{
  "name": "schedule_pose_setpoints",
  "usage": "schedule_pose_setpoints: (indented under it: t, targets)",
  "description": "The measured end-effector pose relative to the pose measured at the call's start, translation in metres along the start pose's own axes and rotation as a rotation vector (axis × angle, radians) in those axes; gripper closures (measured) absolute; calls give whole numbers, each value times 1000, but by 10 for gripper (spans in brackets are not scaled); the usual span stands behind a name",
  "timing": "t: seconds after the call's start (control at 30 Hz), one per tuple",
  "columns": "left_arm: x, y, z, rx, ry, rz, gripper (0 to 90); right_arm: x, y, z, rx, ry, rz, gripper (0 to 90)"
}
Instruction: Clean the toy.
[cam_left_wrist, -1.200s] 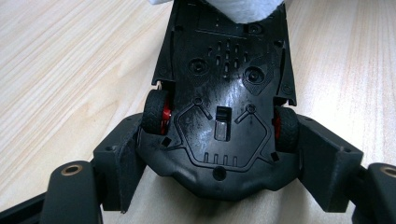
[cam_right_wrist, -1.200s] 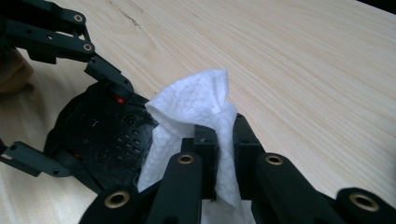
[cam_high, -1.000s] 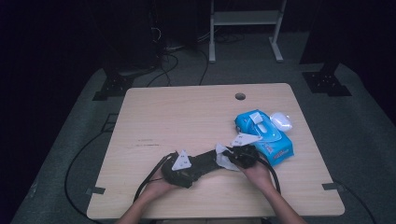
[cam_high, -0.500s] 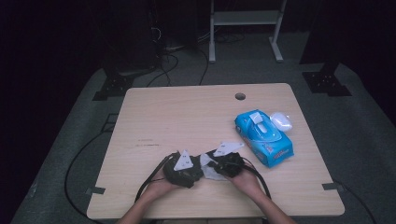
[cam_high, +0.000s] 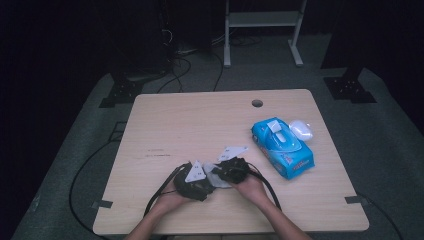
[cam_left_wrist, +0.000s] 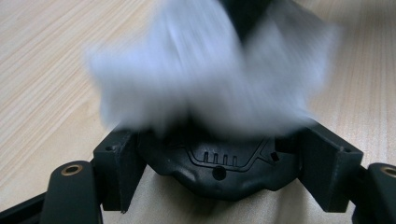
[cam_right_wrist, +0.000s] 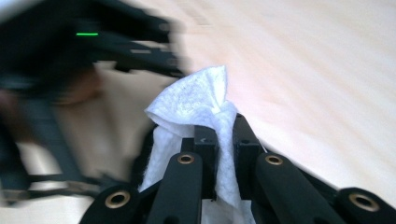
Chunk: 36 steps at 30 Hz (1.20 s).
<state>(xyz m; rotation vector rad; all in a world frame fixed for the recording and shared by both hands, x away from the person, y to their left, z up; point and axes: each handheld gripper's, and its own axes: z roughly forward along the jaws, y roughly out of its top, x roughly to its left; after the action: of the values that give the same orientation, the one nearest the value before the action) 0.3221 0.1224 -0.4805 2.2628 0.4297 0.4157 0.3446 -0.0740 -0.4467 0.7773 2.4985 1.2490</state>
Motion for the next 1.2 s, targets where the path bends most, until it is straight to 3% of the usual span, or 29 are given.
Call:
schedule_pose_setpoints:
  t: [0.13,0.2,0.3,0.4,0.47,0.53,0.63,0.73,0.8,0.9,1.03,1.2]
  targets:
    - [1,0,1,0,-2,0,243,-28,-8,-16,-32,-77,82,835]
    - [0,1,1,-2,-3,3,243,-33,-11,-20,-37,-91,105,836]
    - [0,1,2,-2,-3,1,243,-23,-9,-16,-29,-90,70,835]
    - [0,1,1,0,-4,3,243,-11,-6,-6,-27,-24,25,834]
    - [-1,1,1,0,-8,1,243,-9,-5,-7,-17,-21,11,834]
    - [-1,0,0,0,-8,3,243,-12,-6,-12,-4,-10,25,834]
    - [1,0,0,0,-13,0,242,-14,-16,-27,23,-9,1,832]
    - [2,0,1,-4,-18,-8,242,-19,-31,-43,38,-3,37,832]
    - [2,1,1,-2,-26,-23,240,-23,-38,-48,28,4,66,832]
    - [3,2,-1,-8,-41,-37,231,-24,-42,-50,23,5,73,832]
    - [7,2,-7,-58,-65,-86,205,-22,-44,-50,20,0,61,831]
    - [14,-1,-12,-72,-110,-149,214,-19,-46,-51,15,4,52,831]
